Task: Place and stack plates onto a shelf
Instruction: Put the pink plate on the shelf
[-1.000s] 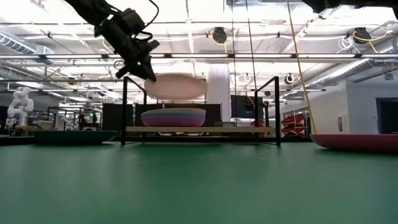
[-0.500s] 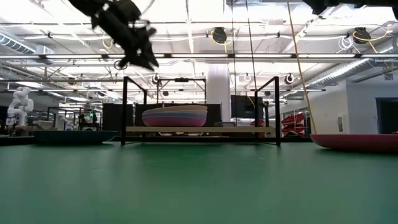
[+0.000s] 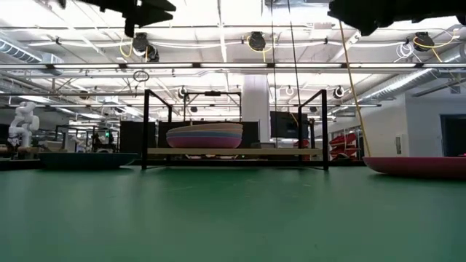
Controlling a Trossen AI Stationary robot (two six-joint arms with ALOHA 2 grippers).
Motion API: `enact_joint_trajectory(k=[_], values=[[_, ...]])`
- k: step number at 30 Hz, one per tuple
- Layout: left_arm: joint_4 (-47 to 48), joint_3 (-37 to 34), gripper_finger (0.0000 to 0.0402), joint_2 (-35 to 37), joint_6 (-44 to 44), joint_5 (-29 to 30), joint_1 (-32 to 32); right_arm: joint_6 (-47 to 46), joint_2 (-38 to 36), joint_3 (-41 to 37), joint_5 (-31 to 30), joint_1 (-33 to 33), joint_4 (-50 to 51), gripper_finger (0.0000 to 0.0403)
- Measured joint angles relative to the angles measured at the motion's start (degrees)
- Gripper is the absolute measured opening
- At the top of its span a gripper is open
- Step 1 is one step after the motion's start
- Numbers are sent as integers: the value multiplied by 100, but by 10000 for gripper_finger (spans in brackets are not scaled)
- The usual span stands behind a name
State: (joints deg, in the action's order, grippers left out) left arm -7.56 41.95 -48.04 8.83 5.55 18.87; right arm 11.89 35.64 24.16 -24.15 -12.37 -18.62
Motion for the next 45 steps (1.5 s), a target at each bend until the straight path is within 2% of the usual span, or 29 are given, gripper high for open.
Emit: enact_joint_trajectory(k=[3,6,9,13,17,24,30,36,38,45], values=[[-1461,-932,129,180,29,385,-650,-259,167,318,0,-4,604,160],[-2493,-1533,129,192,30,688,-1176,-491,521,622,9,-14,1082,160],[-3187,-1915,129,13,31,1099,-1681,-523,975,793,14,-12,1213,160],[-3630,-2116,129,-458,-170,1648,-2194,-278,1640,1075,18,9,1233,160],[-3669,-2050,129,-680,-388,1724,-2374,-453,2189,1373,23,74,1729,160],[-3658,-2000,129,-709,-463,1719,-2425,-1465,2833,1840,34,168,3464,160],[-3754,-2000,129,-709,-556,1719,-2423,-1957,3031,1862,18,99,3720,160],[-3759,-2000,129,-708,-458,1715,-2425,-2677,3128,1862,187,96,4386,160],[-3752,-2000,129,-709,-424,1714,-2425,-2867,3132,1860,368,18,4481,160],[-3750,-2000,129,-709,-391,1708,-2425,-3219,3125,1860,352,-395,4662,160]])
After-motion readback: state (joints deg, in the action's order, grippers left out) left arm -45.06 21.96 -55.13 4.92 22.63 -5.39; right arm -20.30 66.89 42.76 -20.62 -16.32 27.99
